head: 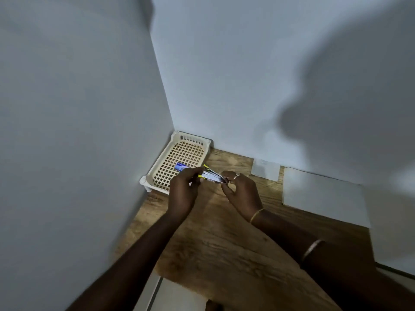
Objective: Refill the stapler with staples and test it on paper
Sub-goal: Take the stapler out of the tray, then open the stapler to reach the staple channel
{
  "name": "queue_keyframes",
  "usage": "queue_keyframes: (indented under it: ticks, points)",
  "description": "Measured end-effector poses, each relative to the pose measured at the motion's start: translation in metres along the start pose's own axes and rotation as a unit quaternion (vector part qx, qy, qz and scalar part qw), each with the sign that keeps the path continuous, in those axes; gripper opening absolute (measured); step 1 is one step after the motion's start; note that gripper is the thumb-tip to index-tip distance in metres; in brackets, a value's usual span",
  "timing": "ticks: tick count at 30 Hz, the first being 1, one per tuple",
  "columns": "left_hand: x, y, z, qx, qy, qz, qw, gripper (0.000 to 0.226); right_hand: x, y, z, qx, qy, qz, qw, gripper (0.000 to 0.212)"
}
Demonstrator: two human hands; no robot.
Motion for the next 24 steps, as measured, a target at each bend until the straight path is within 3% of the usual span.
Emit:
queue_keyframes:
  ticks: [9,12,16,19,24]
  points:
    - [-0.008,0.113,-0.063,0.077,0.058,0.014,0.995,0.042,-0.036,0.131,0.038,0.024,0.033,-0.040,0.998,0.022]
    - [-0.007,0.128,-0.078,0.107,0.059,0.039,0.992,0.046,-0.046,0.151,0.042,0.011,0.050,-0.061,0.997,0.027]
    - [-0.009,0.130,-0.090,0.096,0.104,0.086,0.986,0.035,-0.048,0.155,0.046,-0.003,0.051,-0.077,0.996,0.027]
    - [-0.009,0.121,-0.093,0.079,0.169,0.166,0.968,0.032,-0.051,0.153,0.048,-0.018,-0.061,-0.185,0.981,0.024]
    - [-0.005,0.112,-0.094,0.020,0.268,0.269,0.925,0.036,-0.057,0.149,0.046,-0.008,-0.260,-0.334,0.906,0.014]
Point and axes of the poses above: each hand's wrist, its own y-axis away from the middle knuckle, its own z-axis out of the back of the hand, x = y × z, the point moved 2 cm from there along -y, towards the middle knuckle, and after that the axes turned 3 degrees about y, right-handed, at the moved point
